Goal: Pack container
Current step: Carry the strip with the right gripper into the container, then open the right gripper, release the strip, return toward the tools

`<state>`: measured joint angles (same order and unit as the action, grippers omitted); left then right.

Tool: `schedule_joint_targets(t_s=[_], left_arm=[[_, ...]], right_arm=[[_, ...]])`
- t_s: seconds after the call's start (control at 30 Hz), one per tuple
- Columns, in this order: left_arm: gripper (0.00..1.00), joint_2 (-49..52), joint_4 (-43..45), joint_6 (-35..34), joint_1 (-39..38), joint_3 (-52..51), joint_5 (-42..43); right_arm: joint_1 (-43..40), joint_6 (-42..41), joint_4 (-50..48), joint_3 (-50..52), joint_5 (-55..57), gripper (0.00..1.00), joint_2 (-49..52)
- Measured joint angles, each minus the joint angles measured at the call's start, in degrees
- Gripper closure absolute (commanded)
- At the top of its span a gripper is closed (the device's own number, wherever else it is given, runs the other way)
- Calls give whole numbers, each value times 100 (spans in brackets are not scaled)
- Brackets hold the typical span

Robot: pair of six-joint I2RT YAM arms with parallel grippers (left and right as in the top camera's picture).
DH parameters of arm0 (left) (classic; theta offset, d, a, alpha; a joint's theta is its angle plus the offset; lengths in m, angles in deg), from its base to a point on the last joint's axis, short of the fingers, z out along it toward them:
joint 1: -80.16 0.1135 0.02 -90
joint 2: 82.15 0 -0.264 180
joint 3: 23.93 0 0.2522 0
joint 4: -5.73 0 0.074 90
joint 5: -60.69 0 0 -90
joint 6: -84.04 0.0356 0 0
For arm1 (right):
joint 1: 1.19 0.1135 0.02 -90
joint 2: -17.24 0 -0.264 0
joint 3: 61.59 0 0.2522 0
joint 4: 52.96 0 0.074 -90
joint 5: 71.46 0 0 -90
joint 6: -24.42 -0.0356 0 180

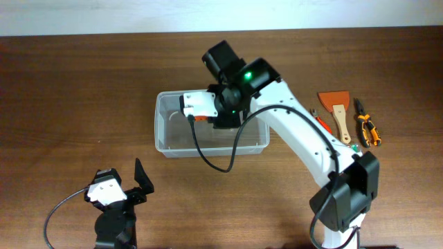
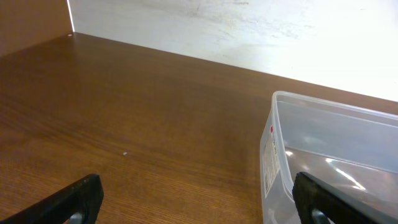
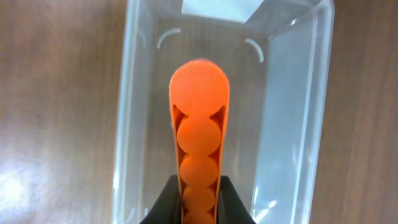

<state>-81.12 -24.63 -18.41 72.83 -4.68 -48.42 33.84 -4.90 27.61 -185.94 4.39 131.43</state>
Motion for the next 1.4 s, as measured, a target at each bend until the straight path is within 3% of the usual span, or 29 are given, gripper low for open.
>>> schedule_joint_targets(t_s=[0.57,0.6,0.67,0.77,0.9,1.0,1.13,1.4], left_arm=[[1,0,0,0,0,0,0],[1,2,-2,0,0,0,0],[1,0,0,0,0,0,0],[1,0,-2,0,0,0,0],[1,0,-2,0,0,0,0],[1,0,0,0,0,0,0],[1,2,-2,0,0,0,0],[1,2,0,0,0,0,0]], right_arm=[[0,-236,-1696,1958,125,96,13],[0,-262,-1753,2024,125,94,13],[0,-304,-1834,2140,125,65,17],[0,-404,-1930,2173,122,48,31],[-11,-710,-2205,2173,125,35,31],[-22,-1191,-2369,2166,120,28,31],[-70,-1982,-1961,1853,125,31,33],[-769,-4079,87,-621,1045,32,31]])
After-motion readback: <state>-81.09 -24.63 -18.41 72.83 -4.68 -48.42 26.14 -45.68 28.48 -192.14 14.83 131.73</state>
